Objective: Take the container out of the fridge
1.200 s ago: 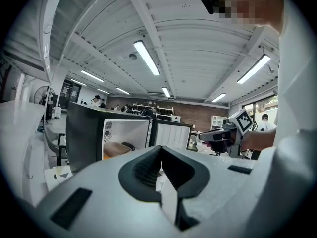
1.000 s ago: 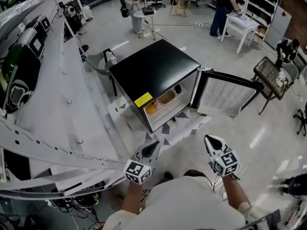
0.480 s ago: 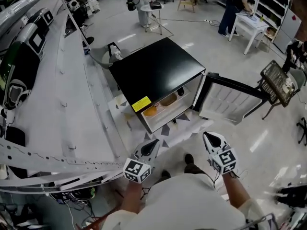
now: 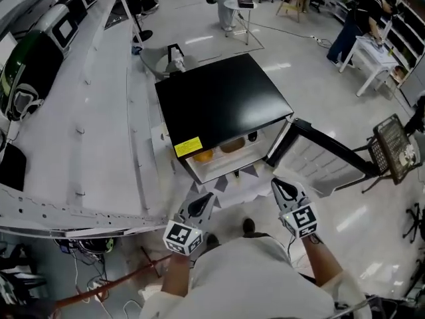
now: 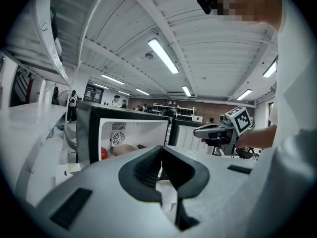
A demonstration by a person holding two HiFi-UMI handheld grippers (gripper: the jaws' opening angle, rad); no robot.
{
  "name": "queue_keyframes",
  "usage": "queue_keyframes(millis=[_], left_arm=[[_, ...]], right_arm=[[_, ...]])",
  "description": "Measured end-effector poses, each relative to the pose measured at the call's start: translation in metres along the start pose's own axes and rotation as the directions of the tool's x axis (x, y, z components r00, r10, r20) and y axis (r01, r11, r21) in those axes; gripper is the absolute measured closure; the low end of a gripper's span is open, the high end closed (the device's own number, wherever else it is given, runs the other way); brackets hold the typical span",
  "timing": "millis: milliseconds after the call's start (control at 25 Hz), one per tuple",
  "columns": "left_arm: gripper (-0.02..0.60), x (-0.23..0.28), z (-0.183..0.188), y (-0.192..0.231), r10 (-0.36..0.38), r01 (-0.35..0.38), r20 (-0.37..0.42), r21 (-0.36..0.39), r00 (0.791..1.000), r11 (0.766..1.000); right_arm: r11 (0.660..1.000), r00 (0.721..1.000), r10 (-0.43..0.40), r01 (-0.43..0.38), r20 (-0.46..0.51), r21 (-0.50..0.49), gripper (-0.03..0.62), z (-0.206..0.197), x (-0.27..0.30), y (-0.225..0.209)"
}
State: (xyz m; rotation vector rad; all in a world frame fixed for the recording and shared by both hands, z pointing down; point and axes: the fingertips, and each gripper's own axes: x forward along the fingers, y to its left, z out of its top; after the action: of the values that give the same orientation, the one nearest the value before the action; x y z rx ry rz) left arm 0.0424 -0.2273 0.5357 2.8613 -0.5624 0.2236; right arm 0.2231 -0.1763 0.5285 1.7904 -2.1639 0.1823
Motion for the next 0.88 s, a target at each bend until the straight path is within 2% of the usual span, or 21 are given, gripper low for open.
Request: queue_keyframes(millis=[200,400,480,600,880], left_arm=[[0.577,0.012,-0.002,-0.004,0.059,-0.059,0.000,-0.009,0.998,0.998],[0.577,0.020,-0.006,-0.007,0.117,-0.118,-0.007,-0.028,0.993,0.993],[0.577,0.023,-0.008,-0.007,0.138,-0.138,-0.010,-0.034,0.990,0.990],[0.577,0.028,-0.010,-0.007,0.166,-0.166,-0.010,-0.049,0.986,0.985],[0.577,0.044,-0.019,-0.007,0.202,-0.204,-0.027,-0.083,0.979,0.976]], right_arm=[[0.989,0.997,0.068,-0.074,-0.046,-0.129,0.549,-0.006,0.029,-0.016],[0.969,0.989,0.128,-0.142,-0.078,-0.202,0.533,-0.011,0.060,-0.028],[0.959,0.983,0.146,-0.168,-0.110,-0.229,0.504,-0.017,0.075,-0.030],[0.934,0.973,0.167,-0.208,-0.159,-0.290,0.463,-0.025,0.097,-0.032],[0.853,0.953,0.211,-0.289,-0.218,-0.435,0.398,-0.038,0.144,-0.021]])
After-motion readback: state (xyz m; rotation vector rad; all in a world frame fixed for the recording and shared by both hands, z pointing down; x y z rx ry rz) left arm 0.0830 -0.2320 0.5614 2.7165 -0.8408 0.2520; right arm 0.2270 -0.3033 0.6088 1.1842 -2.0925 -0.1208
